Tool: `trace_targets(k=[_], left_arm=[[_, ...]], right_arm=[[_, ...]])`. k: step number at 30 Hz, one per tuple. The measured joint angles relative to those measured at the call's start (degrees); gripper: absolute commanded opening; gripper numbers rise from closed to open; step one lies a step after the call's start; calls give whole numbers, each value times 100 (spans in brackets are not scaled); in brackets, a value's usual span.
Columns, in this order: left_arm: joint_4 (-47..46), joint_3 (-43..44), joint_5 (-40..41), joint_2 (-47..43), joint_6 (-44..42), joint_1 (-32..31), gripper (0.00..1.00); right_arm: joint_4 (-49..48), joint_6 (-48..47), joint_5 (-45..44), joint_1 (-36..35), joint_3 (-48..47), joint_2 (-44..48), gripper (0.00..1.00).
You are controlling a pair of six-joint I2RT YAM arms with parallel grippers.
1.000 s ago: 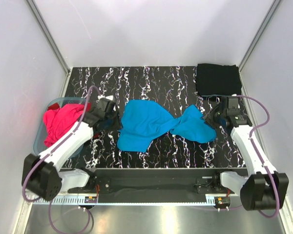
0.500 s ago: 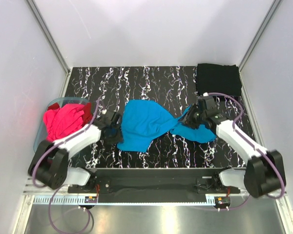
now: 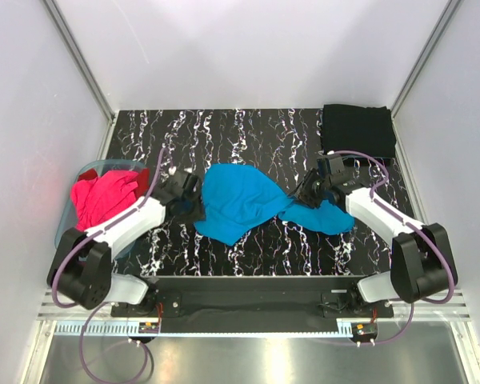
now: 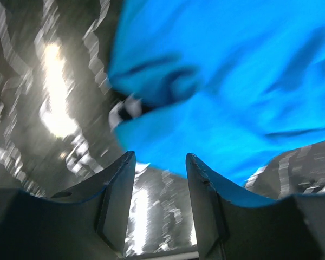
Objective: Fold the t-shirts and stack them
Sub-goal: Flatten the tshirt out
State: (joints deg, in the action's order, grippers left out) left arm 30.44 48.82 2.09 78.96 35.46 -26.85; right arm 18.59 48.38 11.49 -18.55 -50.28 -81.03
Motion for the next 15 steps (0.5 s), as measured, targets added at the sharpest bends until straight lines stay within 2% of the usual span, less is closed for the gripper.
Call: trace_targets(k=[7, 15], left_arm=[[330, -540, 345, -186, 157, 52, 45], [-138, -540, 245, 168, 192, 538, 42]], right_arm=[[-33, 7, 13, -11, 87, 90, 38], [-35, 9, 17, -11, 92, 107, 38]])
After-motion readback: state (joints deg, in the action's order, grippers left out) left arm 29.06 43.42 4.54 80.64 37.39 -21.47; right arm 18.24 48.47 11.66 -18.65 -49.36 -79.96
